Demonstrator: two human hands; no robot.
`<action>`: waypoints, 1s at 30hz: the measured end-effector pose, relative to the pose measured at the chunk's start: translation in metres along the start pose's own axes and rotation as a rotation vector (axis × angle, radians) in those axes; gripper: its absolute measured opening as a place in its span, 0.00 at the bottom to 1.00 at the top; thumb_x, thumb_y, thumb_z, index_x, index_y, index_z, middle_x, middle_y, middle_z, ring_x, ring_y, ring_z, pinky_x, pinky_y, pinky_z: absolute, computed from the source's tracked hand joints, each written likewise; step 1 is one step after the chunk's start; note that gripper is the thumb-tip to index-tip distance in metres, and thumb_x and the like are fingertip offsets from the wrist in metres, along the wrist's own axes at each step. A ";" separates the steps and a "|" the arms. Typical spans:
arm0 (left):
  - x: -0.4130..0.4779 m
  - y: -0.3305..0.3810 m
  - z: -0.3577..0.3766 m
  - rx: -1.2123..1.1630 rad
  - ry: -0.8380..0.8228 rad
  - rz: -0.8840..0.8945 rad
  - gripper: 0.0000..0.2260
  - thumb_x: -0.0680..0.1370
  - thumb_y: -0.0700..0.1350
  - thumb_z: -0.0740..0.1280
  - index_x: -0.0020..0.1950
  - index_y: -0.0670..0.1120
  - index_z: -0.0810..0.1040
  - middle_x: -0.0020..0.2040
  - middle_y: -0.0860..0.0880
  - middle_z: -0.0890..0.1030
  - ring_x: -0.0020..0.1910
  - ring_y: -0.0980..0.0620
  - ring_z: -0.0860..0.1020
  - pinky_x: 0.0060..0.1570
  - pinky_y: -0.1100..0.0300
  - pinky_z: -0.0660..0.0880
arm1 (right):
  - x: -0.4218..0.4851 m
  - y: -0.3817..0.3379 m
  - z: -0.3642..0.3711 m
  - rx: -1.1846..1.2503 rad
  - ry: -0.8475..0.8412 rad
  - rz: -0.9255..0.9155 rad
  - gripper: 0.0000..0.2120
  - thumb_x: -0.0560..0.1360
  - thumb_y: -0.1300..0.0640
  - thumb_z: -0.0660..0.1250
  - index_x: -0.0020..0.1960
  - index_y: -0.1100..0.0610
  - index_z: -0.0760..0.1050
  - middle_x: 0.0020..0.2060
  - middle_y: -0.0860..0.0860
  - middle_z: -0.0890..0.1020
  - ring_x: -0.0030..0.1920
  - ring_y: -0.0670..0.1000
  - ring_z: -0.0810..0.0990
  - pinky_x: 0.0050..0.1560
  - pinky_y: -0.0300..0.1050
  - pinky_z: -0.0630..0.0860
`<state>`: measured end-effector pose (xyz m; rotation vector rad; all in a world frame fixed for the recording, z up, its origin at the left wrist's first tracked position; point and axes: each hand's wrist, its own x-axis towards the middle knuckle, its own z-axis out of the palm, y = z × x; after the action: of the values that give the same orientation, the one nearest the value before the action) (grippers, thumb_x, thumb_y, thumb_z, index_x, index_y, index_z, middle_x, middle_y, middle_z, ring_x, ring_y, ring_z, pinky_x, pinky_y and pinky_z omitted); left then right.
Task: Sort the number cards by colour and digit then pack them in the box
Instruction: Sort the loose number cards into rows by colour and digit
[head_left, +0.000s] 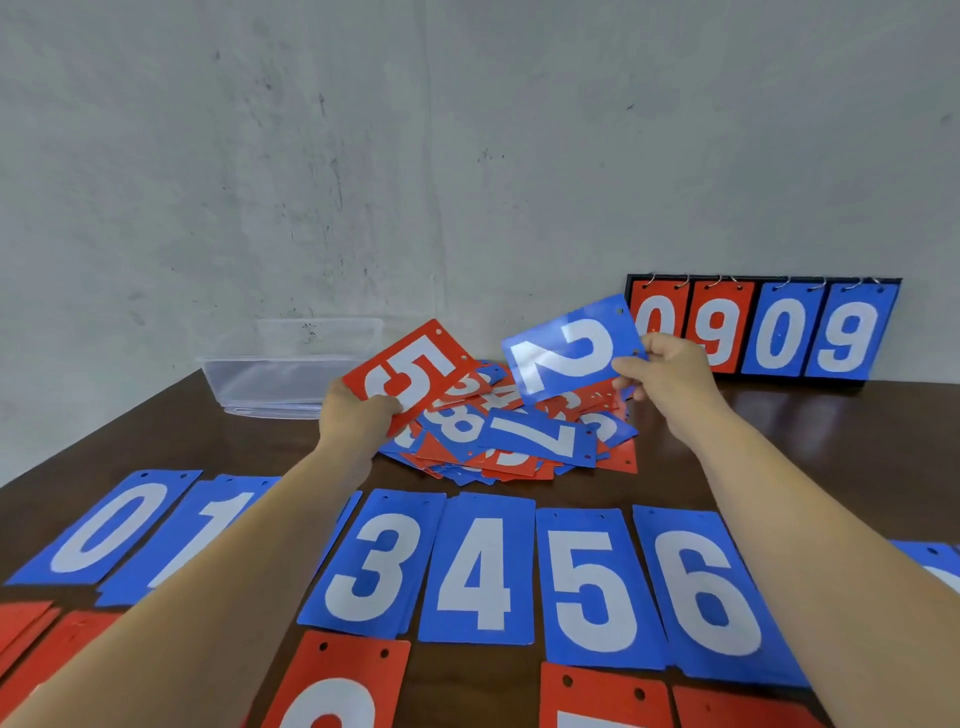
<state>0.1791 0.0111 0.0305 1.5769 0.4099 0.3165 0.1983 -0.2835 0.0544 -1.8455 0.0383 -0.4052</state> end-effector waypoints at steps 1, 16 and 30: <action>-0.002 -0.001 -0.003 0.005 0.011 0.008 0.20 0.75 0.38 0.70 0.63 0.47 0.67 0.58 0.43 0.78 0.54 0.42 0.80 0.54 0.43 0.79 | -0.001 -0.002 -0.001 0.015 -0.005 -0.005 0.03 0.76 0.66 0.67 0.49 0.64 0.78 0.35 0.56 0.81 0.33 0.50 0.78 0.32 0.40 0.71; -0.040 0.003 -0.036 0.042 0.096 0.094 0.24 0.77 0.34 0.66 0.71 0.49 0.66 0.61 0.42 0.74 0.53 0.44 0.79 0.43 0.55 0.78 | -0.051 -0.036 -0.012 0.175 -0.113 0.080 0.04 0.75 0.60 0.69 0.41 0.57 0.77 0.39 0.55 0.83 0.36 0.49 0.79 0.34 0.41 0.70; -0.123 -0.013 -0.069 -0.327 -0.205 -0.163 0.04 0.76 0.39 0.69 0.44 0.45 0.75 0.47 0.42 0.82 0.45 0.44 0.79 0.52 0.47 0.75 | -0.164 -0.067 0.044 0.370 -0.300 0.239 0.04 0.76 0.59 0.68 0.42 0.55 0.77 0.39 0.50 0.82 0.42 0.49 0.80 0.49 0.45 0.75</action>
<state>0.0381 0.0185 0.0268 1.2334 0.3070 0.0879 0.0451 -0.1844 0.0642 -1.4960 -0.0205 0.0343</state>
